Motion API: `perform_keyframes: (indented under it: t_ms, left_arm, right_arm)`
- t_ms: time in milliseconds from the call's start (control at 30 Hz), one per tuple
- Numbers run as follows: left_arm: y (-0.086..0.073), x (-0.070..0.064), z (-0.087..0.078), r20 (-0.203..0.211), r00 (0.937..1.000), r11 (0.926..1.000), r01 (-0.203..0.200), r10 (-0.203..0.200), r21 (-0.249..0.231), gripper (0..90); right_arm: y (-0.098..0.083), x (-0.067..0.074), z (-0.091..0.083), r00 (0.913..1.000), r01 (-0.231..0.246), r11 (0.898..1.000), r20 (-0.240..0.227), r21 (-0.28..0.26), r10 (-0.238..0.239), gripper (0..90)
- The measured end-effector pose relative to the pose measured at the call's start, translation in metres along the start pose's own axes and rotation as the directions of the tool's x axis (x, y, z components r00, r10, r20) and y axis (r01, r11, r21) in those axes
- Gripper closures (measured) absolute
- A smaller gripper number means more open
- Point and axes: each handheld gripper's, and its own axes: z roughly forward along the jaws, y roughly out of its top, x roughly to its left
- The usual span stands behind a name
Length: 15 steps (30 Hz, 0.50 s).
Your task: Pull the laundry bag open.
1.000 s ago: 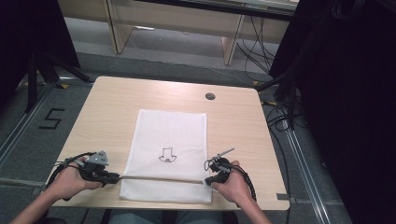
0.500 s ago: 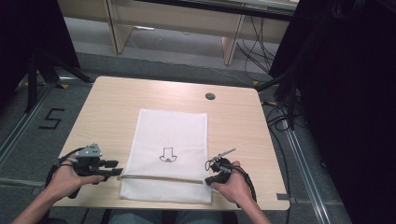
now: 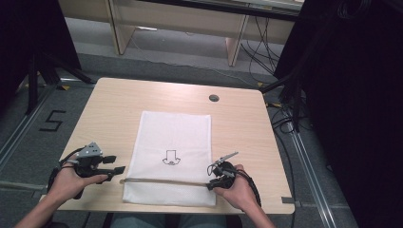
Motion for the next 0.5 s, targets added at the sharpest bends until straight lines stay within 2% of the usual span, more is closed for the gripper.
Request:
perform_keyframes:
  t_ms: [33, 67, 100, 133, 167, 233, 267, 300, 333, 433, 500]
  left_arm:
    - [0.000, 0.000, 0.000, -0.005, 0.9998, 0.9998, 0.018, -0.018, 0.002, 37.1]
    - [0.000, 0.001, 0.000, -0.012, 0.9999, 0.9999, 0.011, -0.011, -0.001, 36.9]
    - [0.000, 0.002, -0.001, -0.013, 0.9999, 1.0000, 0.005, -0.005, 0.003, 36.9]
    - [0.000, 0.002, -0.001, -0.016, 0.9998, 0.9999, 0.014, -0.014, -0.003, 36.9]
    - [0.000, 0.003, -0.001, -0.020, 0.9997, 0.9999, 0.012, -0.012, -0.001, 37.1]
    - [-0.001, 0.004, -0.001, -0.043, 0.9988, 0.9997, 0.022, -0.023, -0.005, 37.3]
    - [-0.001, 0.006, -0.001, -0.049, 0.9985, 0.9997, 0.026, -0.026, 0.001, 37.6]
    - [-0.001, 0.007, -0.002, -0.052, 0.9984, 0.9996, 0.021, -0.021, 0.017, 37.9]
    - [-0.002, 0.010, -0.003, -0.064, 0.9978, 0.9995, 0.020, -0.019, 0.026, 38.3]
    - [-0.002, 0.014, -0.004, -0.104, 0.9927, 0.9981, 0.061, -0.060, 0.005, 38.3]
    - [-0.002, 0.015, -0.005, -0.125, 0.9882, 0.9961, 0.088, -0.088, -0.006, 38.3]
  right_arm:
    - [0.000, 0.002, -0.002, 0.9999, 0.000, 1.000, 0.013, 0.004, 0.000, 70.3]
    - [-0.001, 0.002, -0.002, 0.9996, 0.018, 1.000, 0.020, -0.009, -0.018, 68.9]
    - [-0.001, 0.004, -0.005, 0.9994, -0.003, 1.000, 0.035, 0.005, 0.002, 67.7]
    - [-0.002, 0.003, -0.005, 0.9988, 0.033, 0.999, 0.035, -0.018, -0.033, 66.6]
    - [-0.002, 0.003, -0.006, 0.9989, 0.033, 0.999, 0.033, -0.021, -0.032, 65.7]
    - [-0.004, 0.003, -0.008, 0.9991, 0.026, 0.999, 0.034, -0.036, -0.025, 64.6]
    - [-0.004, 0.005, -0.009, 0.9995, 0.011, 0.999, 0.030, -0.038, -0.010, 64.1]
    - [-0.004, 0.004, -0.010, 0.9993, 0.017, 0.999, 0.035, -0.047, -0.015, 63.3]
    - [-0.005, 0.007, -0.013, 0.9993, -0.013, 0.999, 0.033, -0.044, 0.015, 62.4]
    - [-0.006, 0.006, -0.014, 0.9995, 0.013, 0.997, 0.028, -0.071, -0.012, 61.8]
    - [-0.007, 0.007, -0.016, 0.9996, 0.012, 0.996, 0.025, -0.086, -0.010, 61.4]
